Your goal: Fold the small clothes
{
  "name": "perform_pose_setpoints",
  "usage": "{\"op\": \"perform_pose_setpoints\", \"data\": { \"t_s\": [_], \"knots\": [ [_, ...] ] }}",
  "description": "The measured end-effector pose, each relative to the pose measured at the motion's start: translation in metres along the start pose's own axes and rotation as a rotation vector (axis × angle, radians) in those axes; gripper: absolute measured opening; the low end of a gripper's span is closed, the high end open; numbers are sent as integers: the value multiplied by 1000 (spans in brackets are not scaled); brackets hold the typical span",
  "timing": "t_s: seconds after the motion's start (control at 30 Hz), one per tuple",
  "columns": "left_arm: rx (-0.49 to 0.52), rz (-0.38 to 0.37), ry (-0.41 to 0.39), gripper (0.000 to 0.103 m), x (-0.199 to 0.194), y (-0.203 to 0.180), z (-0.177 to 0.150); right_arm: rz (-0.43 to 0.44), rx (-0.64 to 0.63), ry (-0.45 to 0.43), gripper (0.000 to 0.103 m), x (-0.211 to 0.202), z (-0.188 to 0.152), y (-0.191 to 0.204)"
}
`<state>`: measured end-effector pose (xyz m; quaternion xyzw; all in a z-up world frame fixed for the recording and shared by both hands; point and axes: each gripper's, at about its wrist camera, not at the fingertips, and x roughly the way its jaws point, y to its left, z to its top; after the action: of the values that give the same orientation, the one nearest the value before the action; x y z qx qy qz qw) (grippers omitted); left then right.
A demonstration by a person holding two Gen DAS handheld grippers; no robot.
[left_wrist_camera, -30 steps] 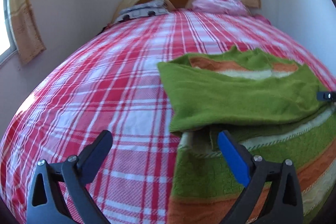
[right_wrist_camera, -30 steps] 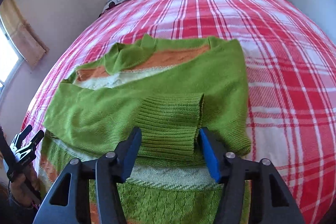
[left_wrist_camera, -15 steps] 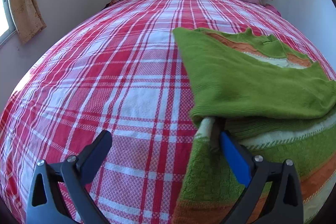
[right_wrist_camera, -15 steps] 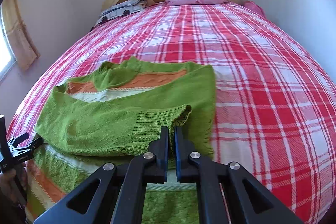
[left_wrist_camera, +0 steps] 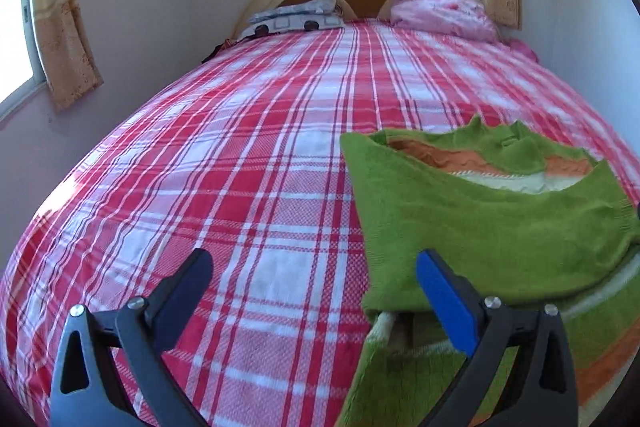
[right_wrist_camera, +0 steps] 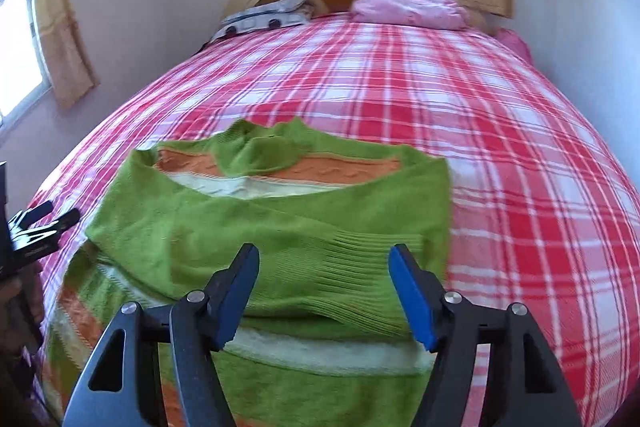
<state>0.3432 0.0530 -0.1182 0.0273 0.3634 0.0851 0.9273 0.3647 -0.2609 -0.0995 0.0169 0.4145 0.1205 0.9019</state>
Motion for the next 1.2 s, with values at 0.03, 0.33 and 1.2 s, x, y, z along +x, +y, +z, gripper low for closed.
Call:
{"op": "perform_pose_setpoints", "data": {
  "t_s": [0.03, 0.33, 1.2],
  "knots": [
    [10, 4, 15, 103, 6, -4, -2, 35, 4, 24, 68, 8, 0, 2],
    [41, 4, 99, 103, 28, -14, -16, -61, -106, 138, 68, 31, -30, 11],
    [-52, -72, 78, 103, 9, 0, -25, -55, -30, 78, 77, 22, -46, 0]
  ]
}}
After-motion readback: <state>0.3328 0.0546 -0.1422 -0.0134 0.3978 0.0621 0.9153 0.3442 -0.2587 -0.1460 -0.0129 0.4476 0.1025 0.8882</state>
